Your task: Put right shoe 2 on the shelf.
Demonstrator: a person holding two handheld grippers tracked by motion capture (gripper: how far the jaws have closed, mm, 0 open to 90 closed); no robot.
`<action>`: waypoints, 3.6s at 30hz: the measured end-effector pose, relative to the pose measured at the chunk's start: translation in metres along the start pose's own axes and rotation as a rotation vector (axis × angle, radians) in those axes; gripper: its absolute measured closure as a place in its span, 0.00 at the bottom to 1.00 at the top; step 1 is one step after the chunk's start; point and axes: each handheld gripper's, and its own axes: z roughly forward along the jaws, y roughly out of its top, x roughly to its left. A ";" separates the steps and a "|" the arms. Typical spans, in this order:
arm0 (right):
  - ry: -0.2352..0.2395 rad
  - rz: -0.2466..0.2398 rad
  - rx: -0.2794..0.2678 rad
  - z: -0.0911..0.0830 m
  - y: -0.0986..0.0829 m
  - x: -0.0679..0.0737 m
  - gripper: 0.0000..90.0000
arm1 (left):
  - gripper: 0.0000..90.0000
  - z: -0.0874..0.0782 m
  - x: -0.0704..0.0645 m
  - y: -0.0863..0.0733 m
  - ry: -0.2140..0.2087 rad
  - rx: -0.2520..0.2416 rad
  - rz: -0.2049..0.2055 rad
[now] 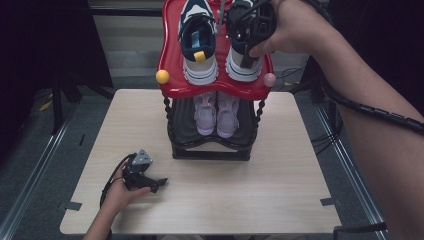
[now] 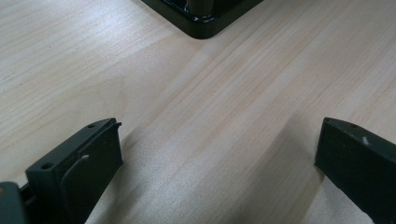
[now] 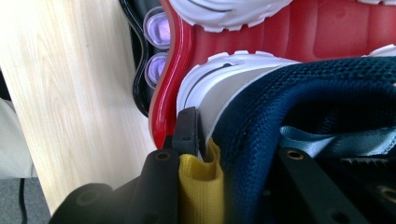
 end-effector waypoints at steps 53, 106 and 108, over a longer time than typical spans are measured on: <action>-0.007 -0.098 0.000 0.022 0.013 0.001 0.79 | 0.00 0.000 0.000 0.000 0.000 0.004 0.006; 0.110 0.243 -0.102 -0.014 -0.026 -0.006 0.21 | 0.00 -0.001 0.000 -0.001 -0.004 0.000 0.002; 0.117 0.251 -0.087 -0.013 -0.029 -0.005 0.22 | 0.00 -0.001 0.000 -0.001 -0.005 0.000 0.003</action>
